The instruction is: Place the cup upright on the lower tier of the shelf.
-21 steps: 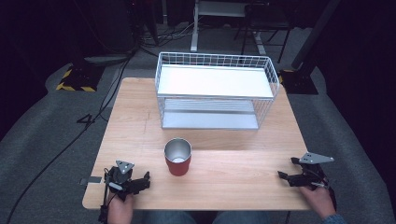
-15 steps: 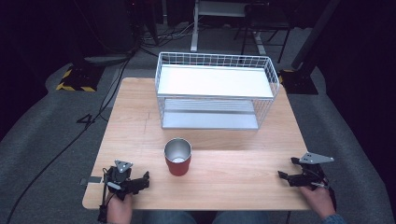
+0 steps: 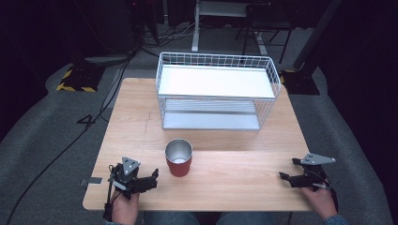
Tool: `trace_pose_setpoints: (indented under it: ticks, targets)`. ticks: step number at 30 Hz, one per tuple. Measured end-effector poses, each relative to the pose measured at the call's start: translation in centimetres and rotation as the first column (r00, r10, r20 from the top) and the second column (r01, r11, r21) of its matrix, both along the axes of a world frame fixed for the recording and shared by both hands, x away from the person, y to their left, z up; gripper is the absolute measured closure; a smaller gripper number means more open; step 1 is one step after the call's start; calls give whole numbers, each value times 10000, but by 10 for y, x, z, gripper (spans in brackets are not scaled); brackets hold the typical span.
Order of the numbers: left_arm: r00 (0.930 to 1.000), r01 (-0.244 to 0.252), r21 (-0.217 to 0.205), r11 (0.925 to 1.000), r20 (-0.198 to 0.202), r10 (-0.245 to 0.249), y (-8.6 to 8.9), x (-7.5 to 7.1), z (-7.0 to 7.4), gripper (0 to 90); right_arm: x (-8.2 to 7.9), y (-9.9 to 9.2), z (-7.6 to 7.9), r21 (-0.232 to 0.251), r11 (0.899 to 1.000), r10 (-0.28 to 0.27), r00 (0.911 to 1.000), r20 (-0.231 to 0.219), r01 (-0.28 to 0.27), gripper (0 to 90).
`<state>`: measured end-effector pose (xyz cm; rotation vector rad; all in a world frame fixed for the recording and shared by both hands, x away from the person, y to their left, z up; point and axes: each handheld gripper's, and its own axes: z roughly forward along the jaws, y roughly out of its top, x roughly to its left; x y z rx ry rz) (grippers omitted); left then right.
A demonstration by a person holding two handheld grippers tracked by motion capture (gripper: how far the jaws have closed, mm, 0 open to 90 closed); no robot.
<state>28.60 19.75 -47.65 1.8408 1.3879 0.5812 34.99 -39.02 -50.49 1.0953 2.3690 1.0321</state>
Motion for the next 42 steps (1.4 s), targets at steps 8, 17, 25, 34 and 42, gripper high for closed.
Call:
trace_pose_setpoints:
  ticks: [8, 17, 25, 34, 42]
  targets:
    - [9934, 1031, -359, 9940, 547, -1010, -22, 4, 3, 0, 0, 0, 0, 3, 10000, -7, 10000, -11, 7, 109]
    - [9682, 2335, -813, 9690, 1118, -2239, -40, 4, 6, 0, 0, 0, 0, 4, 10000, -8, 10000, -11, 8, 109]
    - [9612, 2599, -674, 9633, 1138, -2513, -59, 14, 0, 0, 0, 0, 0, 5, 10000, -21, 10000, -7, 21, 111]
    - [9707, 2295, -205, 9731, 781, -2273, -75, 22, -7, 66, 0, 0, 0, 7, 10000, -24, 10000, -5, 24, 112]
    - [9789, 2000, 211, 9796, 394, -2007, -85, 27, -11, 86, 0, 0, 0, 5, 10000, -25, 10000, -7, 25, 115]
